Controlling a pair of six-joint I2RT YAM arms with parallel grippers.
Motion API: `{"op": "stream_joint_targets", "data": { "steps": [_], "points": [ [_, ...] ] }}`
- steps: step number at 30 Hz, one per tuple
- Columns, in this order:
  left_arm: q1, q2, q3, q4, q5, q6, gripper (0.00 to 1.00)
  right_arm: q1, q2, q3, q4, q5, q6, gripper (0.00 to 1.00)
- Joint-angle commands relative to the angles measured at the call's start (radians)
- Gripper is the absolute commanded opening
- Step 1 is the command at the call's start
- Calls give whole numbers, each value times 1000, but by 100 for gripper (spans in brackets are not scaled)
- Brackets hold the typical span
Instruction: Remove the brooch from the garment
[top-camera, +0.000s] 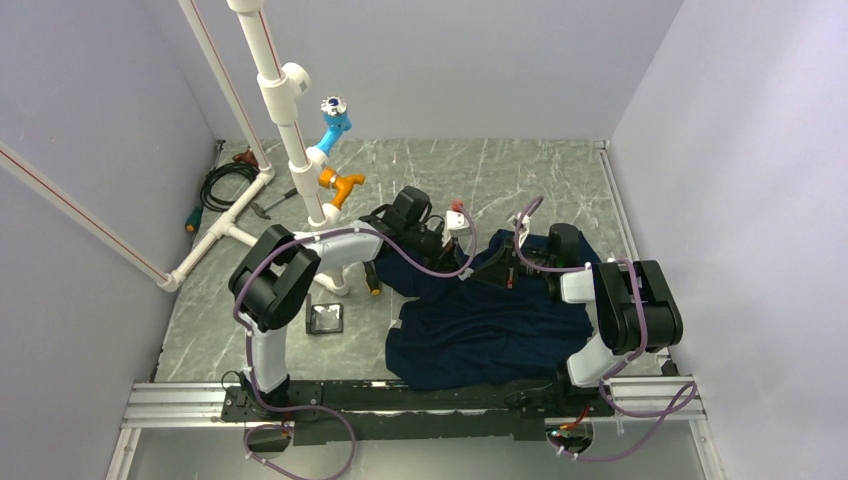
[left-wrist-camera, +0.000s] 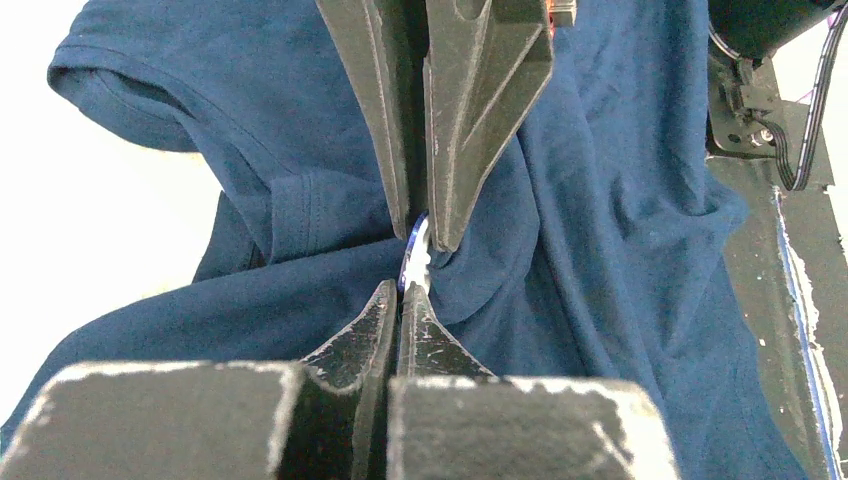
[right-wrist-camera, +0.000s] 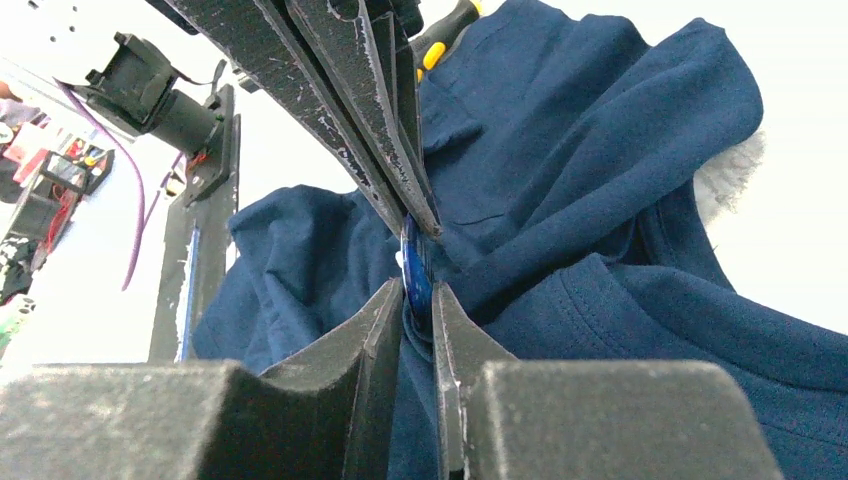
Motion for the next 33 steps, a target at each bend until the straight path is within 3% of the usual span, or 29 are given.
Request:
{"op": "stream_joint_targets", "data": {
  "steps": [1, 5, 8, 12, 16, 24, 33],
  "points": [
    [-6, -4, 56, 0, 51, 26, 0, 15, -34, 24, -13, -57, -62, 18],
    [-6, 9, 75, -18, 58, 20, 0, 20, -41, 26, -36, -58, -87, 2],
    [-5, 7, 72, -17, 43, 14, 0, 20, -43, 18, -18, -50, -75, 0],
    [-5, -25, 21, 43, 2, -19, 29, 15, -37, 21, -8, -19, -44, 0],
    [-7, -69, -51, 122, -53, -101, 45, -10, -5, 21, 52, -5, 47, 0],
    [-12, -62, -79, 210, -93, -264, 53, -18, 3, 7, 88, -26, 89, 0],
    [-15, -37, -59, 231, -98, -366, 49, -22, 3, -1, 119, -31, 109, 0]
  ]
}}
